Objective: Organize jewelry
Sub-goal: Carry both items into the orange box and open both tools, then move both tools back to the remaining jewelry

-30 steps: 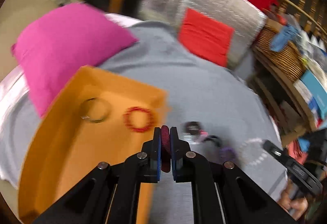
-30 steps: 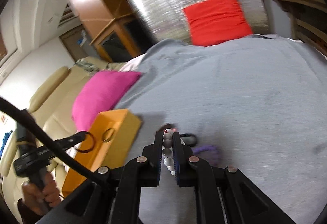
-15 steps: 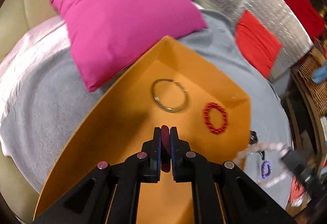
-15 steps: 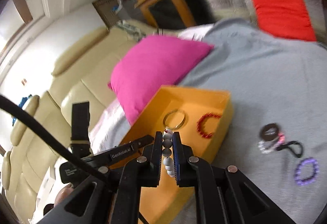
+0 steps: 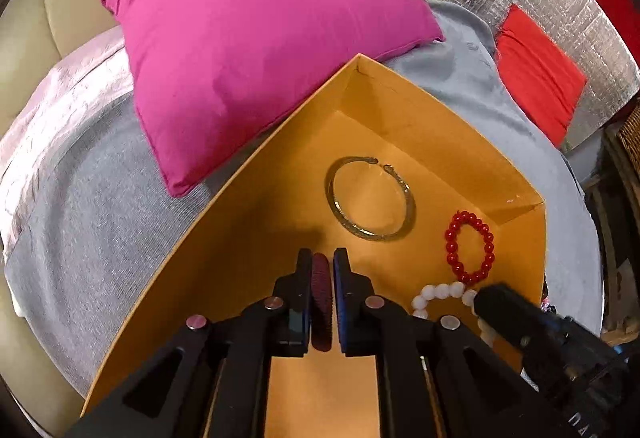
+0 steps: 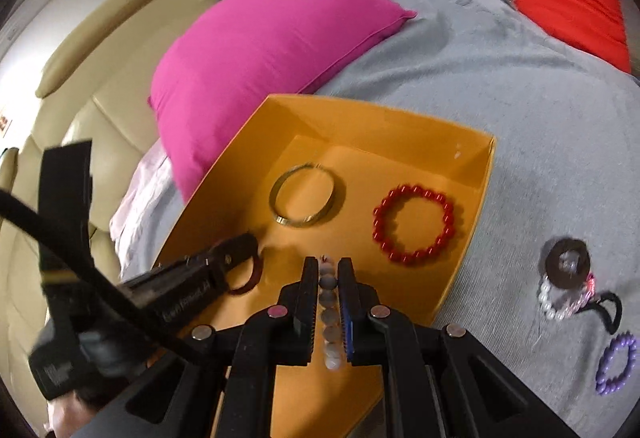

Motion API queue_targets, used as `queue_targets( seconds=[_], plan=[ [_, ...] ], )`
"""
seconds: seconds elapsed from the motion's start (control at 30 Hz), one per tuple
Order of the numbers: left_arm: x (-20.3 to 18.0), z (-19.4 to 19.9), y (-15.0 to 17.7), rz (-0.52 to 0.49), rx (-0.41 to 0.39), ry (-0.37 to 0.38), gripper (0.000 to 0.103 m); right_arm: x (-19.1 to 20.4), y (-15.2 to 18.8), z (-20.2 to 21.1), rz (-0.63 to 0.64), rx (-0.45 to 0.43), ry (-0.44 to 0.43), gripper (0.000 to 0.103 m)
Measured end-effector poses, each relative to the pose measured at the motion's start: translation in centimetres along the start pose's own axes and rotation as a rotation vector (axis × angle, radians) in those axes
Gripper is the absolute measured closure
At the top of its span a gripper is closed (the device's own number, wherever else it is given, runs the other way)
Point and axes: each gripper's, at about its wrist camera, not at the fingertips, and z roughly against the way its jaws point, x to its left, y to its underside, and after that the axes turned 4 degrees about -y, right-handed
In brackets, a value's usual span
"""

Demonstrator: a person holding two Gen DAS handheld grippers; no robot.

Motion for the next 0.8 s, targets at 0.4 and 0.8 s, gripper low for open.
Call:
queue_targets(
  seconds=[0.4, 0.8],
  plan=[
    [-2.0, 4.9, 0.0, -0.092, -0.200, -0.060, 0.055, -4.0, 0.1, 7.6, -0.054, -0.214, -0.062, 0.082],
    [-10.8, 9.8, 2.7, -0.289, -0.385, -0.059, 0.044, -17.9, 7.8, 18.6, -0.252, -0.279, 0.091, 0.074]
  ],
)
